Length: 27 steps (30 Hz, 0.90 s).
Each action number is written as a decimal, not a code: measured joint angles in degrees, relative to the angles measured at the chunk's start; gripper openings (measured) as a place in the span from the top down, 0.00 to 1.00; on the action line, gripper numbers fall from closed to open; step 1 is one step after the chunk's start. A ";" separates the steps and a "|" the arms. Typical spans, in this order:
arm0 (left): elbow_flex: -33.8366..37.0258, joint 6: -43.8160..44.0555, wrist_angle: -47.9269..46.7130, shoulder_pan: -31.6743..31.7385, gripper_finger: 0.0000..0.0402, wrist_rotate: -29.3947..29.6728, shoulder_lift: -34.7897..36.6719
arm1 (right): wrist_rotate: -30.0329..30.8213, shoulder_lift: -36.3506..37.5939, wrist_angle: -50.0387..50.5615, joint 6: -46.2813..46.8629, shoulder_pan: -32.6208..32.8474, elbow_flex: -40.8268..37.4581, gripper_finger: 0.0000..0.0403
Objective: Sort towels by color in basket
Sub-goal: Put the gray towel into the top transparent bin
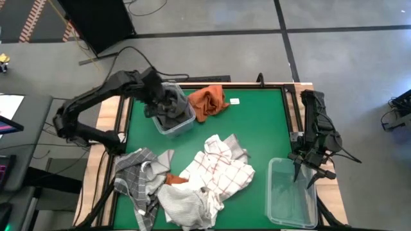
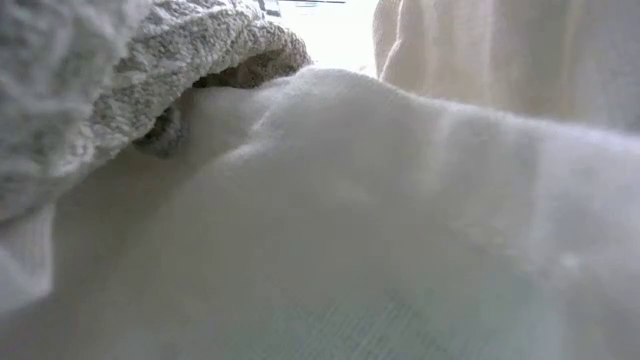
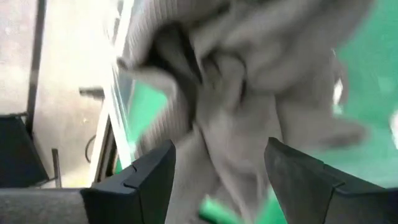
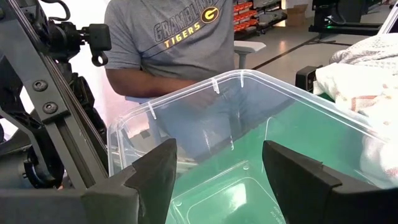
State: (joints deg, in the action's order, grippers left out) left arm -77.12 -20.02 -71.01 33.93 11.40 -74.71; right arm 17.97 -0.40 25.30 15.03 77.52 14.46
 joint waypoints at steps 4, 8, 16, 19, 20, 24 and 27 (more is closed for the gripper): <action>0.00 -0.23 -5.97 0.00 0.41 2.00 1.34 | -0.01 0.00 -0.02 0.00 0.00 0.00 0.34; 0.27 -0.30 -7.35 0.00 0.41 3.46 1.44 | 0.00 0.00 0.00 0.00 -0.02 0.00 0.34; 4.17 -0.46 -4.80 0.68 0.41 4.01 -1.45 | -0.01 0.00 0.00 0.01 -0.01 0.00 0.34; 4.65 0.15 -2.66 1.26 0.41 6.78 -3.18 | -0.01 0.00 0.00 0.00 -0.02 0.00 0.34; 4.63 0.27 -2.39 1.45 0.42 6.75 -3.51 | 0.00 0.00 0.02 0.00 -0.01 0.00 0.34; 4.61 -1.03 -1.28 1.56 0.54 6.70 -4.05 | 0.01 0.00 0.00 0.00 0.00 0.00 0.34; 4.63 -1.15 -1.23 1.59 0.72 5.51 -4.14 | -0.01 0.00 0.02 0.01 -0.01 0.00 0.34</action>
State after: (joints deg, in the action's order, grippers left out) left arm -72.49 -21.17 -72.24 35.53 16.91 -78.85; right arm 17.96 -0.40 25.32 15.03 77.51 14.46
